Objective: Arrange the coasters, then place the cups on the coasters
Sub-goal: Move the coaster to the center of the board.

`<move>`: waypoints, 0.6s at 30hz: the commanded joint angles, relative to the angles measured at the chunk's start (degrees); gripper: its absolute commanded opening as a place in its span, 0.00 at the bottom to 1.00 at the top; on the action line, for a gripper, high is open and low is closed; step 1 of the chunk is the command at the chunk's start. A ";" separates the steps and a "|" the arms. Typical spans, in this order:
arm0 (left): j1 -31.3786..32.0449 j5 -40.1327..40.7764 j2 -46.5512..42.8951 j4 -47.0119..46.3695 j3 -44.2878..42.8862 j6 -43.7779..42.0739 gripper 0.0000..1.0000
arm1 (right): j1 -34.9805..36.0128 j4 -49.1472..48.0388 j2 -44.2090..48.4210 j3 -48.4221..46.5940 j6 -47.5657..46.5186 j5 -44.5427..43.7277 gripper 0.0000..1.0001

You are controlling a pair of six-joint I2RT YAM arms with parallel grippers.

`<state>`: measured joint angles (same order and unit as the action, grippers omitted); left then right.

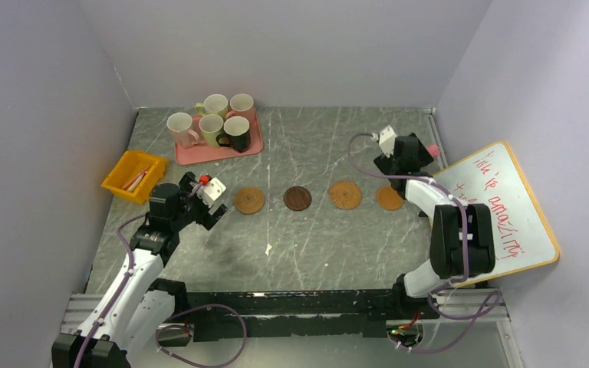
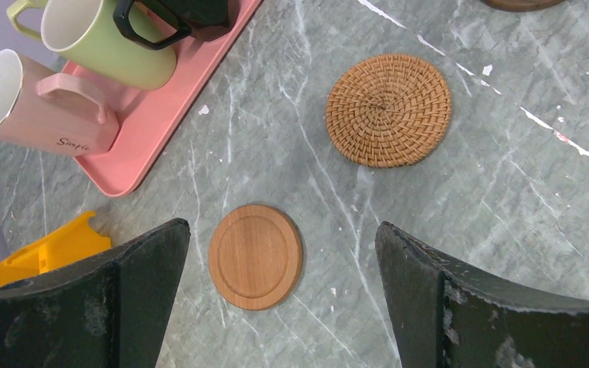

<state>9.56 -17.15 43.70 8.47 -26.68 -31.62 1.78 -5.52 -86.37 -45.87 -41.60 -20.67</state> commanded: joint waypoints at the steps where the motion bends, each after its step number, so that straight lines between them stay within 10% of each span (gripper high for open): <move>1: -0.16 -1.52 -0.55 0.06 -0.31 -0.55 0.96 | -0.27 -2.50 -6.36 -7.17 3.01 -0.10 1.00; 18: -0.16 -1.22 -0.38 -0.17 -0.30 -0.53 0.96 | -1.47 -11.82 -20.96 -11.73 -2.70 -6.79 1.00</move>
<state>9.56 -17.15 43.70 8.47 -26.68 -31.88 1.69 -11.81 -104.81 -54.92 -41.95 -23.86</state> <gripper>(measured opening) 0.966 0.997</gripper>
